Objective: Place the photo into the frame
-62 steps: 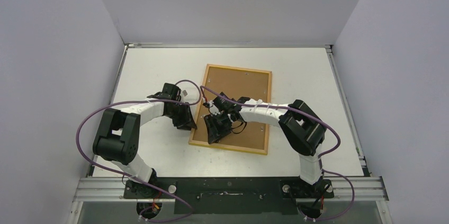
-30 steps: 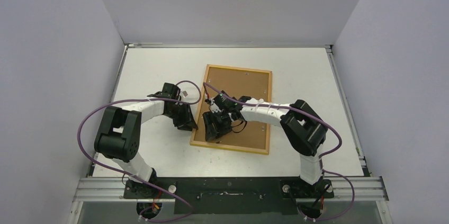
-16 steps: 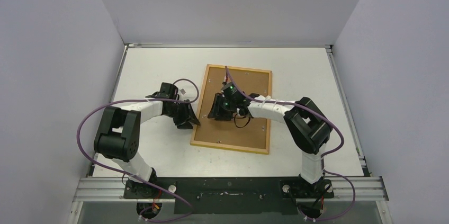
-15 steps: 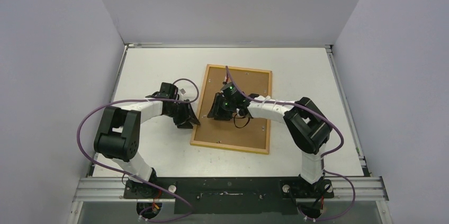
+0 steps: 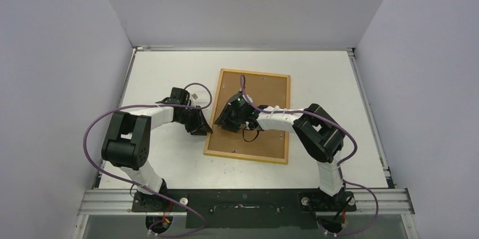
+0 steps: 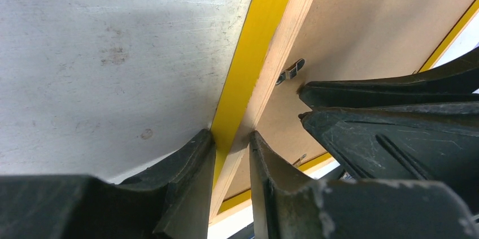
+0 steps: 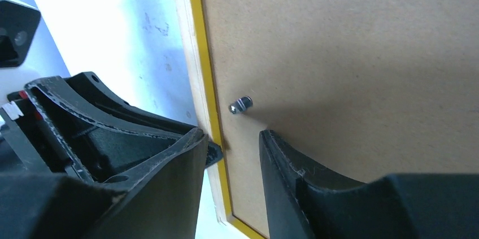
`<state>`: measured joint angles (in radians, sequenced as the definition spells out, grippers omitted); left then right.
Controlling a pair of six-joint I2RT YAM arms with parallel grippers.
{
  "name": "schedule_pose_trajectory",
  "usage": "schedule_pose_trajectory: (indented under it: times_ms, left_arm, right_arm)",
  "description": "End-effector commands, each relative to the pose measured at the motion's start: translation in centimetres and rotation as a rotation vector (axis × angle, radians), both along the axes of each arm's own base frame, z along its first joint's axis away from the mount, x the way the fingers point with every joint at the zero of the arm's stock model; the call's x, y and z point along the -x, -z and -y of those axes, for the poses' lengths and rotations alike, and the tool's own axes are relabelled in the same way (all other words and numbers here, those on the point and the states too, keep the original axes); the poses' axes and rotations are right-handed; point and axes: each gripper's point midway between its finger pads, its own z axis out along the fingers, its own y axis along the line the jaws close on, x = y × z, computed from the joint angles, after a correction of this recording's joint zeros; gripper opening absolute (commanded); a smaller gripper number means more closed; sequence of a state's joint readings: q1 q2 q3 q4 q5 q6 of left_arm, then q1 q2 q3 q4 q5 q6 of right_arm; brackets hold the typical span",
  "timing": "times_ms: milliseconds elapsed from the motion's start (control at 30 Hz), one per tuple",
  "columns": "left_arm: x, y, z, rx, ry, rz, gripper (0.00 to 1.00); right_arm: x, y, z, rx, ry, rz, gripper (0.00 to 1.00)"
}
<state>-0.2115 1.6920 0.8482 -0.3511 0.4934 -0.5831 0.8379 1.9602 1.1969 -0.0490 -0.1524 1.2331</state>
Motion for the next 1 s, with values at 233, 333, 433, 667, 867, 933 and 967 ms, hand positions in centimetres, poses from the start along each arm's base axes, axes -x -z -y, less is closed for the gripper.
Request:
schedule_pose_trajectory:
  times_ms: [233, 333, 433, 667, 867, 933, 967]
  left_arm:
    - [0.5, 2.8, -2.0, -0.131, -0.011, -0.042, 0.23]
    - [0.6, 2.9, -1.9, -0.129, -0.008, -0.050, 0.23]
    - [0.5, 3.0, -1.9, -0.126, -0.007, -0.052, 0.23]
    - [0.7, 3.2, -1.8, -0.125, -0.003, -0.063, 0.23]
    - [0.7, 3.2, -1.8, -0.125, -0.002, -0.064, 0.23]
    - [0.7, 3.2, -1.8, -0.125, -0.001, -0.064, 0.23]
    - [0.7, 3.2, -1.8, -0.124, -0.001, -0.066, 0.23]
  right_arm:
    - [-2.2, 1.1, -1.2, 0.006, 0.082, 0.036, 0.39]
    - [-2.5, 1.0, -1.7, -0.013, 0.070, 0.056, 0.40]
    - [-2.7, 1.1, -2.0, -0.012, 0.049, 0.071, 0.39]
    - [-2.2, 1.6, -2.8, -0.036, -0.015, 0.079, 0.39]
    - [-1.6, 1.9, -3.2, -0.067, -0.058, 0.063, 0.39]
    - [-1.4, 2.0, -3.2, -0.073, -0.068, 0.058, 0.39]
    - [-1.4, 2.0, -3.2, -0.076, -0.072, 0.056, 0.39]
